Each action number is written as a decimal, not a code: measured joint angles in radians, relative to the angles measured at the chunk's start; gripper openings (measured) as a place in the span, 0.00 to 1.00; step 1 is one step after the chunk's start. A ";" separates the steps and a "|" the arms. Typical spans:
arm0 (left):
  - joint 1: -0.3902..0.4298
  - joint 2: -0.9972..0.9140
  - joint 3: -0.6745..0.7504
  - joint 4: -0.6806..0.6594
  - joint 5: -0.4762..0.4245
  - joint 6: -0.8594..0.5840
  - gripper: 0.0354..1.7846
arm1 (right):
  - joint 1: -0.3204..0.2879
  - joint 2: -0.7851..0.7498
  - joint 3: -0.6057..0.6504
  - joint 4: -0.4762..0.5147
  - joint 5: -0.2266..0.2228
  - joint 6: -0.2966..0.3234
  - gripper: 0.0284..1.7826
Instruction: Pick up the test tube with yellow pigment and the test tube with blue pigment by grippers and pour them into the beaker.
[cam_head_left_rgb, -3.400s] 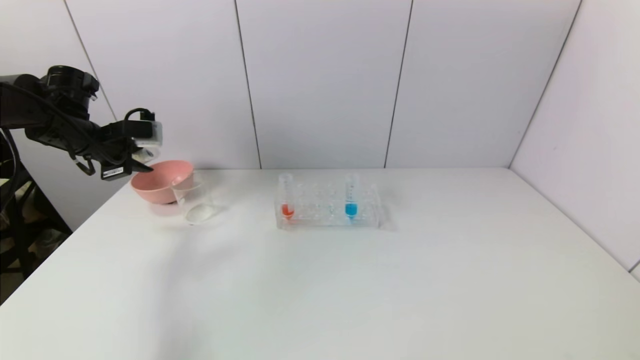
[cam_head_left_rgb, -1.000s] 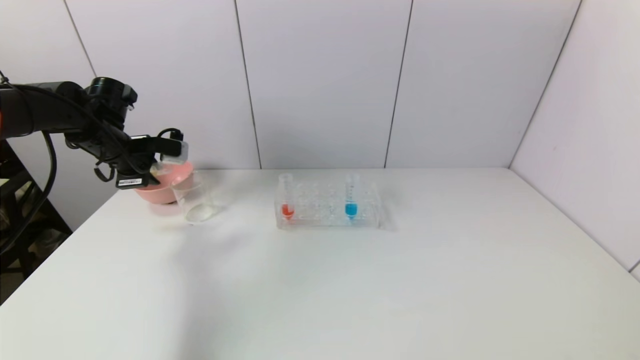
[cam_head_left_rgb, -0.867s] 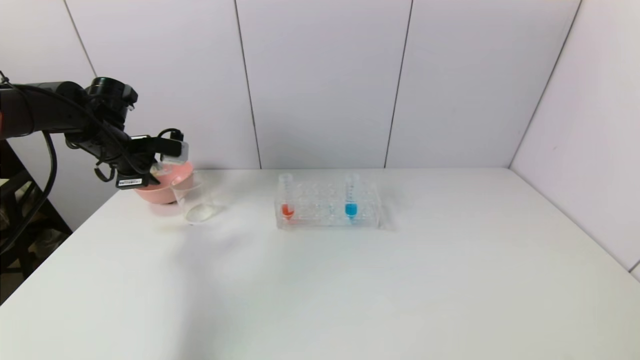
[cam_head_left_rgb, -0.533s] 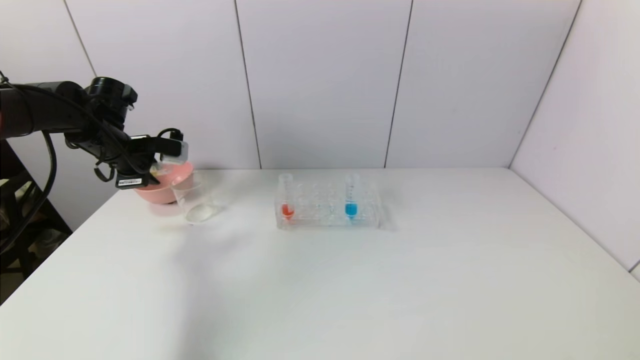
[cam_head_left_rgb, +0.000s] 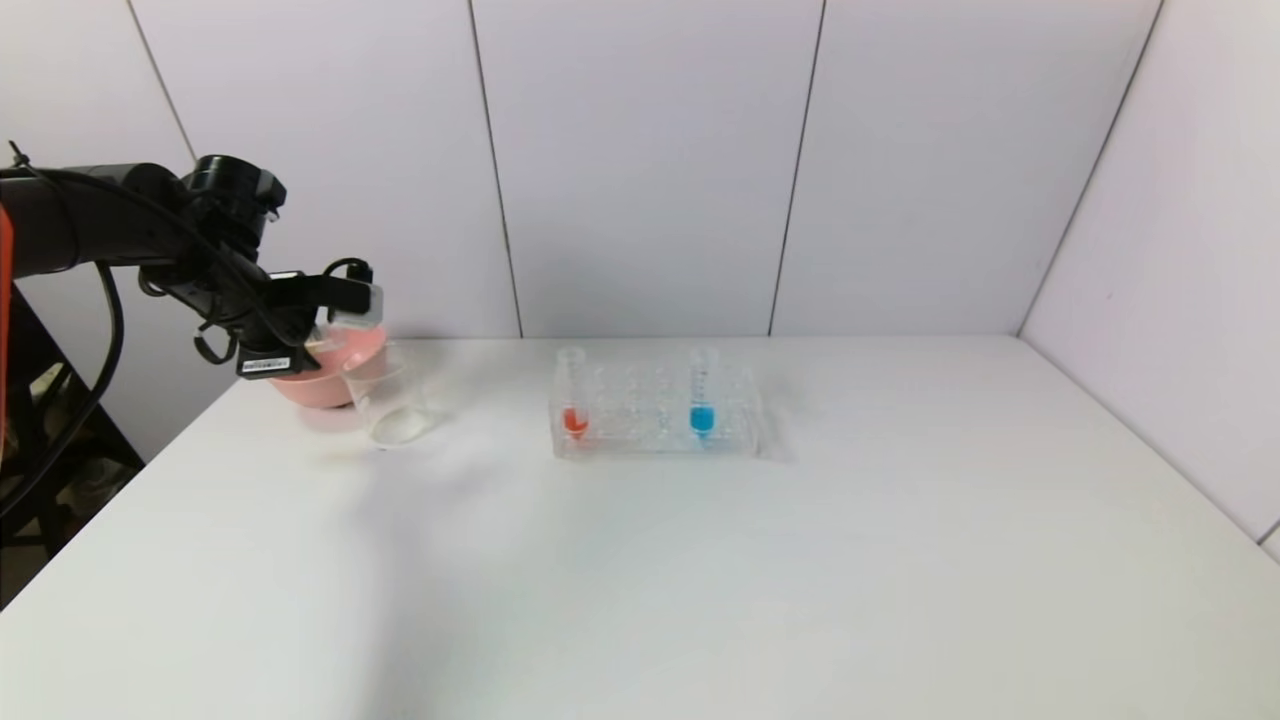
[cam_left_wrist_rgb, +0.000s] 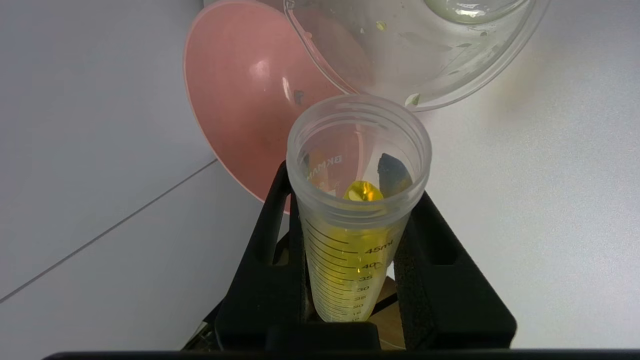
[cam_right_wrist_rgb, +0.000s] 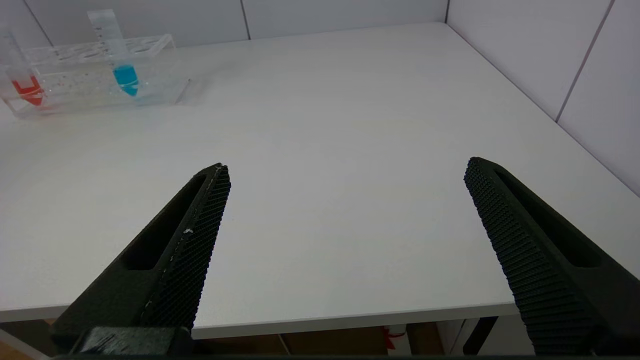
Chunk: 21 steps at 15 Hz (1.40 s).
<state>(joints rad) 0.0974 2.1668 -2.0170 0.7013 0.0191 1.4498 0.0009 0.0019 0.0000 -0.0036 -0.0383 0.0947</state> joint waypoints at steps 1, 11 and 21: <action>-0.002 0.002 -0.002 0.003 0.007 -0.004 0.27 | 0.000 0.000 0.000 0.000 0.000 0.000 0.96; -0.026 0.020 -0.005 -0.005 0.126 -0.017 0.27 | 0.000 0.000 0.000 0.000 0.000 0.000 0.96; -0.050 0.031 -0.005 -0.003 0.206 -0.056 0.27 | 0.000 0.000 0.000 0.000 0.000 0.000 0.96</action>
<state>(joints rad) 0.0470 2.1977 -2.0219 0.6979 0.2247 1.3940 0.0009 0.0019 0.0000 -0.0036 -0.0383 0.0947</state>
